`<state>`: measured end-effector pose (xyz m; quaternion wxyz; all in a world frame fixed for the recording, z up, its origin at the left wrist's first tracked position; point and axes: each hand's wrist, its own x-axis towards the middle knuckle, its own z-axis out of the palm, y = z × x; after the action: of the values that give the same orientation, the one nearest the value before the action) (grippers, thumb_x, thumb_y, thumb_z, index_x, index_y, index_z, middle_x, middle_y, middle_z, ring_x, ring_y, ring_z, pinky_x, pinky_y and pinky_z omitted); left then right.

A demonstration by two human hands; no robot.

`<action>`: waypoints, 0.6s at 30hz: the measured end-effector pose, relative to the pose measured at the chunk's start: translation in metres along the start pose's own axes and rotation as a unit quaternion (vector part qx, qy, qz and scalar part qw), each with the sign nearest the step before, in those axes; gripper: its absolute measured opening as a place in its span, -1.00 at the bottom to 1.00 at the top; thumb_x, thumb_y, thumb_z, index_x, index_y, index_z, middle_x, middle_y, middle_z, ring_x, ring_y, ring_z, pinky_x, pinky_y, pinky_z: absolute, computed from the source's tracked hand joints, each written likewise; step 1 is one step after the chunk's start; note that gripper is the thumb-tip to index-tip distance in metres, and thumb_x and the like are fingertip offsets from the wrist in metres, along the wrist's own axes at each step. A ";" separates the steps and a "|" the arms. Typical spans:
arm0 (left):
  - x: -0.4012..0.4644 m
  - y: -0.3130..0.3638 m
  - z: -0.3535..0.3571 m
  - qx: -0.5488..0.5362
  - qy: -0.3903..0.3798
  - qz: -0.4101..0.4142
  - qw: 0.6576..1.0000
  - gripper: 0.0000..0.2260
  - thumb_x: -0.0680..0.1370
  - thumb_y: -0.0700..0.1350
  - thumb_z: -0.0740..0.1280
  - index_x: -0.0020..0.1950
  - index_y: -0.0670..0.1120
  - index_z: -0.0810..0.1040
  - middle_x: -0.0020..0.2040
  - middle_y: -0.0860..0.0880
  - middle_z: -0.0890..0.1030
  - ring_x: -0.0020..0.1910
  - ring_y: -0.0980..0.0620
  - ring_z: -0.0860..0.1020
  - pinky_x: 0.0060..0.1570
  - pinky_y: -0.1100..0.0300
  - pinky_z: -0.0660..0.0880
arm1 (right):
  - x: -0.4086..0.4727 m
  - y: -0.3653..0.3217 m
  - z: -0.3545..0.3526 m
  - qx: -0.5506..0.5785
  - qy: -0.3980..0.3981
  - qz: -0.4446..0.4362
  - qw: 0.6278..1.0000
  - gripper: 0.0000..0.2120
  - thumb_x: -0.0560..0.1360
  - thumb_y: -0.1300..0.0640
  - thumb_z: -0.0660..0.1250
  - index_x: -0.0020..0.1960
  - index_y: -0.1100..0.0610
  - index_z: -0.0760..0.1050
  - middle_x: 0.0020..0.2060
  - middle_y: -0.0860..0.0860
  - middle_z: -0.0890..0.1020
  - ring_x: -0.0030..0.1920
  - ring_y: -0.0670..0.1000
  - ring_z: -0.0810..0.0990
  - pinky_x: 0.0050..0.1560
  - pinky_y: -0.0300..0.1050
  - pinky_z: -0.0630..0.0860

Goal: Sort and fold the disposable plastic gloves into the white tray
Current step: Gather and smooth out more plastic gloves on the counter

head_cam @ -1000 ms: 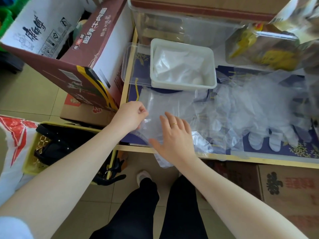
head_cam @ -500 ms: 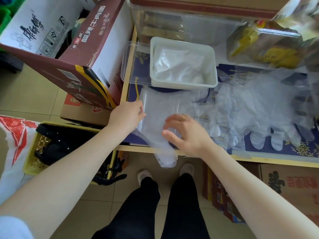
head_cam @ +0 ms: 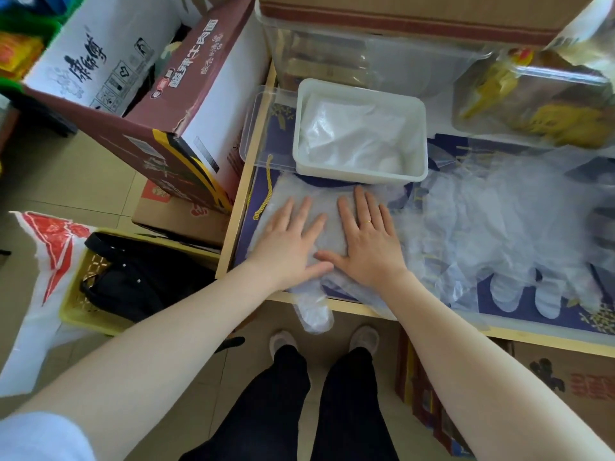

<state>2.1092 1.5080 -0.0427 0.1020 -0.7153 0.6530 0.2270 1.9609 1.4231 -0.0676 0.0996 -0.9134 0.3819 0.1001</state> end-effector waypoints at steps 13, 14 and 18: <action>0.003 0.016 -0.017 0.005 -0.082 -0.078 0.994 0.05 0.25 0.48 0.28 0.49 0.17 -0.30 0.49 -0.13 -0.40 0.47 -0.25 -0.32 0.44 -0.19 -0.18 | -0.048 0.123 -0.039 0.171 0.169 0.110 0.964 -0.52 0.58 -0.09 0.08 0.33 0.22 0.37 0.41 0.18 0.33 0.34 0.25 0.34 0.27 0.12 0.30; 0.001 0.018 -0.020 -0.022 -0.063 -0.084 0.994 -0.01 0.30 0.47 0.25 0.51 0.15 -0.22 0.51 -0.10 -0.36 0.48 -0.21 -0.29 0.43 -0.15 -0.16 | -0.044 0.138 -0.040 0.180 0.178 0.176 0.951 -0.52 0.58 -0.04 0.13 0.39 0.23 0.30 0.43 0.20 0.27 0.39 0.24 0.28 0.32 0.12 0.24; 0.000 0.041 -0.029 -0.055 0.100 -0.032 0.993 -0.23 0.42 0.40 0.04 0.49 -0.05 0.17 0.55 -0.08 -0.03 0.51 -0.08 -0.05 0.44 0.03 -0.01 | -0.037 0.187 -0.039 0.155 0.051 0.332 0.929 -0.30 0.52 -0.15 0.22 0.48 0.24 0.10 0.46 0.20 0.18 0.42 0.24 0.18 0.36 0.12 0.18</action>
<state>2.0742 1.4899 -0.0108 0.0036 -0.7594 0.6234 0.1862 1.8047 1.3094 -0.0407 0.1814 -0.7114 0.6787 0.0201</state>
